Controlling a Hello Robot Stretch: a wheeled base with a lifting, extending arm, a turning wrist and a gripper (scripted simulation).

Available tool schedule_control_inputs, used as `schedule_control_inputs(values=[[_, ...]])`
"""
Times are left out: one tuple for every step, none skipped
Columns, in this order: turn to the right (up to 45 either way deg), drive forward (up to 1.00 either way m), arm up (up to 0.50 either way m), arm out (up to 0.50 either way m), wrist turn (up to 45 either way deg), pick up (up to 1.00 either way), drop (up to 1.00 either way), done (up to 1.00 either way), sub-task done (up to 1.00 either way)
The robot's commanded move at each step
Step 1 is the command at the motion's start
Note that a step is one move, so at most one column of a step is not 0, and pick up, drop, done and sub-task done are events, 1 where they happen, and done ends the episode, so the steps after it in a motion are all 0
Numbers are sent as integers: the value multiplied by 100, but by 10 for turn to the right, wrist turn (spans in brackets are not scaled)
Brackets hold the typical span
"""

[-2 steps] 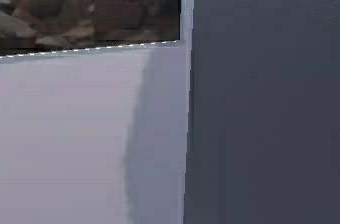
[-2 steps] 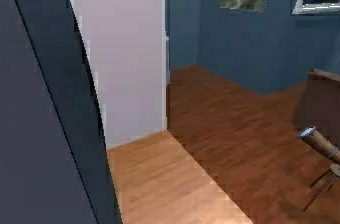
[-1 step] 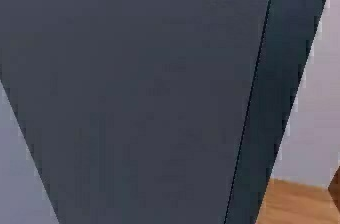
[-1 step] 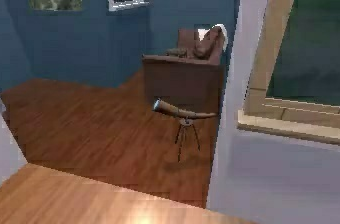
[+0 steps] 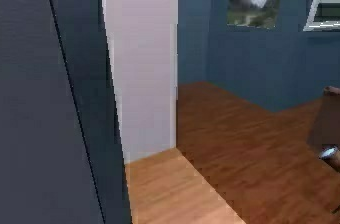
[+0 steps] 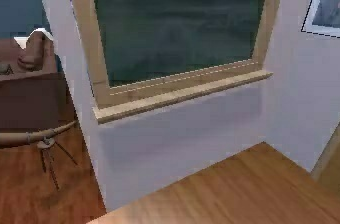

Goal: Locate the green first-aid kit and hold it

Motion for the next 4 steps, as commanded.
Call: schedule_control_inputs(values=[[450,0,0,0,0,0,0,0,0],[420,0,0,0,0,0,0,0,0],[0,30,0,0,0,0,0,0,0],[-450,0,0,0,0,0,0,0,0]])
